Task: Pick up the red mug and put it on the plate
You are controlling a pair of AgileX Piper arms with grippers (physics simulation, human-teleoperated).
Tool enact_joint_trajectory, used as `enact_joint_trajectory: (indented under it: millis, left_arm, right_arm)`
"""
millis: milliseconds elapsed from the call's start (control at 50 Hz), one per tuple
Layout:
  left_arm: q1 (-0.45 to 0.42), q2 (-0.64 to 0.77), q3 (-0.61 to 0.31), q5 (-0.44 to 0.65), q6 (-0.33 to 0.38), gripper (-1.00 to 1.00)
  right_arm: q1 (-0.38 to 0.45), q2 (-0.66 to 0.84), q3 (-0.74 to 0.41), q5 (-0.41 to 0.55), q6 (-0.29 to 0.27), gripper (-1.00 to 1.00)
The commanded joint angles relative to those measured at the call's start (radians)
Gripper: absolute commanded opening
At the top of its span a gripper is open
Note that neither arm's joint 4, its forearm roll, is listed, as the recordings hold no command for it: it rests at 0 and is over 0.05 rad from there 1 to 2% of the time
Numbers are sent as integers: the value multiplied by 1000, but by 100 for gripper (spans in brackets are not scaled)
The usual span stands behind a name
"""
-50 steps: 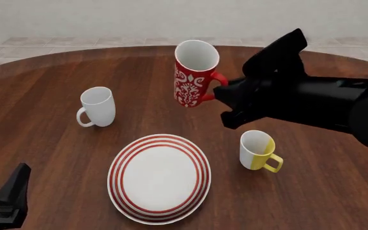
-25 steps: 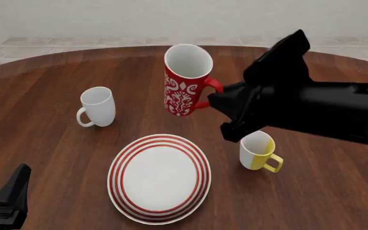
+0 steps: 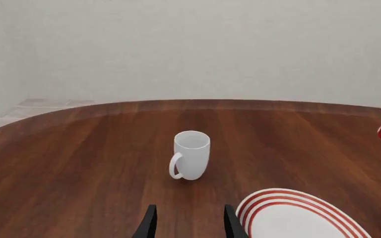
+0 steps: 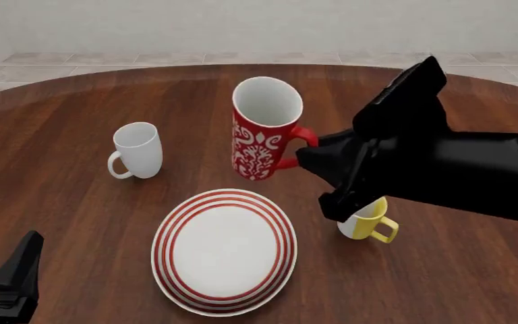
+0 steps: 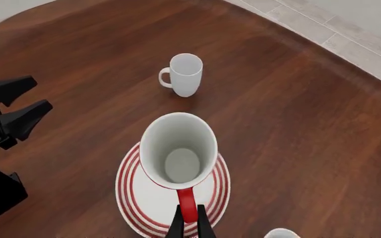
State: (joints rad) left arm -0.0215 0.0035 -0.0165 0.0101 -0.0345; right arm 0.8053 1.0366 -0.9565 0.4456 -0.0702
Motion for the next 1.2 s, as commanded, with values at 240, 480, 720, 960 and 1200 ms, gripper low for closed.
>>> enact_joint_trajectory:
  millis: [240,480,720,960,1200]
  left_arm:
    - [-3,-1,0,-1,2,100]
    - [-6,-2,-3,1,4,100]
    - [-9,-2,1,-3,4,100]
    - [-9,-2,0,-2,3,100]
    - [-13,-2,0,-2,1,100]
  right_arm:
    - [64,-36,44,10,56,-100]
    - [73,-43,66,12,72,-100]
    - [88,-50,81,15,97,-100]
    - [111,-22,122,-25,123,-100]
    - [123,-5,163,-63,168,-100]
